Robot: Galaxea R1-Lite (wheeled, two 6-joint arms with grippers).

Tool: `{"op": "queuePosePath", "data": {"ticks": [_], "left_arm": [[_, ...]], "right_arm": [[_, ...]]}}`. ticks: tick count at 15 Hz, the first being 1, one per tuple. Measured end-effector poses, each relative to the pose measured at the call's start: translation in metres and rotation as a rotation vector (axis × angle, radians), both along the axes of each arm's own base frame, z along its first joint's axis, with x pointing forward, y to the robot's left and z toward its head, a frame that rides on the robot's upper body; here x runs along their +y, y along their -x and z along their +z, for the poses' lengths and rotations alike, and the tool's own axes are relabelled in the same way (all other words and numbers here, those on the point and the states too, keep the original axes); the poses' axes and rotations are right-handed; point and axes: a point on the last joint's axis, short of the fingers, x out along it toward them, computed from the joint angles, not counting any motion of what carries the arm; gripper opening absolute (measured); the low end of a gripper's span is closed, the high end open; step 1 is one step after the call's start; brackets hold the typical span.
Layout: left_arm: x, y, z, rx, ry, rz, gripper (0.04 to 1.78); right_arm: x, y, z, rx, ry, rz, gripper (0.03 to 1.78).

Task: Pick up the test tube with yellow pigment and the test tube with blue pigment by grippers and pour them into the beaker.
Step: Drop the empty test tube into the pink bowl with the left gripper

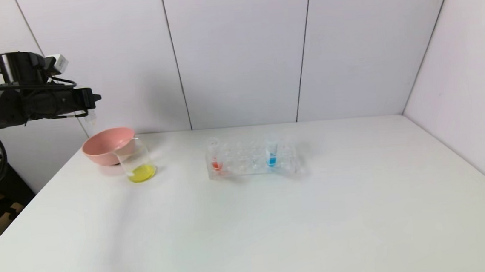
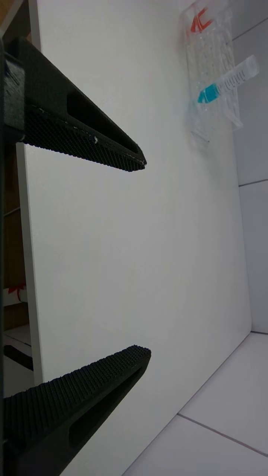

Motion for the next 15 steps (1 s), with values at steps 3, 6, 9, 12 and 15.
{"op": "queuePosePath", "data": {"ticks": [3, 6, 9, 12, 15], "left_arm": [[0.007, -0.006, -0.019, 0.035, 0.006, -0.002, 0.54], [0.008, -0.006, -0.024, 0.059, 0.005, 0.0, 0.55], [0.009, -0.007, -0.027, 0.063, -0.006, -0.002, 0.71], [0.009, -0.009, -0.026, 0.058, -0.018, -0.019, 1.14], [0.009, -0.009, -0.025, 0.055, -0.018, -0.022, 1.56]], "right_arm": [[0.0, 0.0, 0.0, 0.0, 0.0, 0.0, 1.71], [0.0, 0.0, 0.0, 0.0, 0.0, 0.0, 1.71], [0.0, 0.0, 0.0, 0.0, 0.0, 0.0, 1.71], [0.0, 0.0, 0.0, 0.0, 0.0, 0.0, 1.71], [0.0, 0.0, 0.0, 0.0, 0.0, 0.0, 1.71]]}}
